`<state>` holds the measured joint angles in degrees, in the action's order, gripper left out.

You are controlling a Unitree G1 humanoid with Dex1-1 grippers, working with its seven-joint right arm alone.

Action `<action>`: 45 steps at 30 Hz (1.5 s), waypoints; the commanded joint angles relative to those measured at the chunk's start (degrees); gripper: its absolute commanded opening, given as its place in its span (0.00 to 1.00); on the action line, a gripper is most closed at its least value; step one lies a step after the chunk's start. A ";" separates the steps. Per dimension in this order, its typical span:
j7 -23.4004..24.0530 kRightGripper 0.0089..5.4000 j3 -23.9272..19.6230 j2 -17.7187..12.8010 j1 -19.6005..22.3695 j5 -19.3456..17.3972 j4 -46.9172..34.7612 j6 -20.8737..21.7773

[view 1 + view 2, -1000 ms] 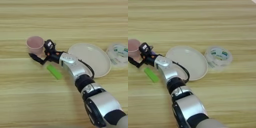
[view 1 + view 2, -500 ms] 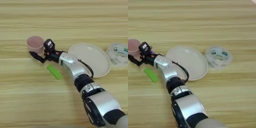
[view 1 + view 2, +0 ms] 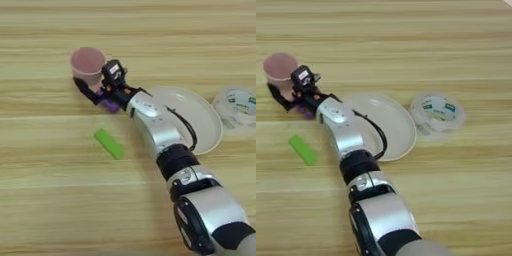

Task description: Move the objects on the table

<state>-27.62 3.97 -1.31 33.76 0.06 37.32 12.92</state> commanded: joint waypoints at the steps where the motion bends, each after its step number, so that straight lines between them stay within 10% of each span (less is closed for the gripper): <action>1: 5.58 0.80 -3.35 -3.26 0.06 -0.11 -12.62 -3.02; 17: 15.64 0.80 -13.14 -9.41 -25.05 -0.16 -36.59 -8.25; 39: 14.54 0.80 -12.39 -9.42 -27.89 -3.02 -31.39 -10.00; 45: 14.74 0.95 -12.10 -9.53 -27.97 -2.94 -31.13 -9.53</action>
<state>-13.07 -8.00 -9.77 3.31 -2.46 8.21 2.65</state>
